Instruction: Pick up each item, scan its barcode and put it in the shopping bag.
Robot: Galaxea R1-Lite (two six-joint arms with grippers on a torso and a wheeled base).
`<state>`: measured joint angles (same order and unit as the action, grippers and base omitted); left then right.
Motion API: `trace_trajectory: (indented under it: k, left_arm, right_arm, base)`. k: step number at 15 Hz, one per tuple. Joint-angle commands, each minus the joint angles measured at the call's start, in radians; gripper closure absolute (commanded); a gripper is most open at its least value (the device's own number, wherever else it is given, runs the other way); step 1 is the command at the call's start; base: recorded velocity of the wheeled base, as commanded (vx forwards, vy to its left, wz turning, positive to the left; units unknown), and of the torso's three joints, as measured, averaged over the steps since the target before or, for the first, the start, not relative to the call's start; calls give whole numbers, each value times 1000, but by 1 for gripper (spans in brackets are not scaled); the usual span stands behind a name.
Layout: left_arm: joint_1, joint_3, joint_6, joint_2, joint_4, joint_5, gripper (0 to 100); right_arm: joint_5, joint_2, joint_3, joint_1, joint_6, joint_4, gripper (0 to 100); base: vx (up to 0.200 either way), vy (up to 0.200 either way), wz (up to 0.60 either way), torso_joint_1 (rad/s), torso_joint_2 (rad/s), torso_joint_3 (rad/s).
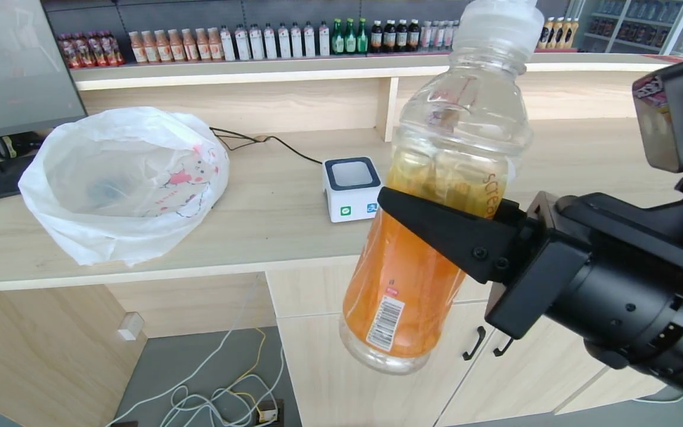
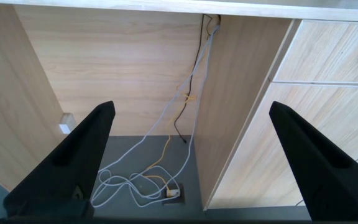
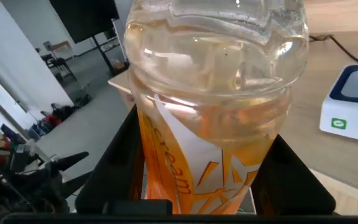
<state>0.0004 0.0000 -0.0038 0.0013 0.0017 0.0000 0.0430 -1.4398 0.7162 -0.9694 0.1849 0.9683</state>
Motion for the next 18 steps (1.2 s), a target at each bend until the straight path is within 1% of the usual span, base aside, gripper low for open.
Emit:
trace_trajectory:
  k: [1,4,7,8,9,11,15,18]
  left_arm:
    - [1,0,2,0,0,2,0]
    - [0,0,5,0,0,0,0]
    - [0,0,2,0,0,0,0]
    - [0,0,2,0,0,2,0]
    - [0,0,2,0,0,0,0]
    - [0,0,4,0,0,0,0]
    - [1,0,-1,0,0,0,0]
    - [1,0,-1,0,0,0,0]
  right_arm:
    - [52,41,-26,9,-33,1,100]
    - [135,117,-119,77,-177,1,100]
    - [141,180,-175,216,-265,4,100]
    - [141,185,-173,244,-272,6,100]
    - [141,188,-164,304,-289,6,100]
    - [141,197,-172,374,-318,6,100]
    - [141,197,-164,386,-331,6,100]
    - [141,196,-152,394,-328,6,100]
  base:
    - [0,0,0,0,0,0]
    - [0,0,0,0,0,0]
    - [0,0,0,0,0,0]
    - [0,0,0,0,0,0]
    - [0,0,0,0,0,0]
    - [0,0,0,0,0,0]
    - [0,0,0,0,0,0]
    - [0,200,0,6,1,2]
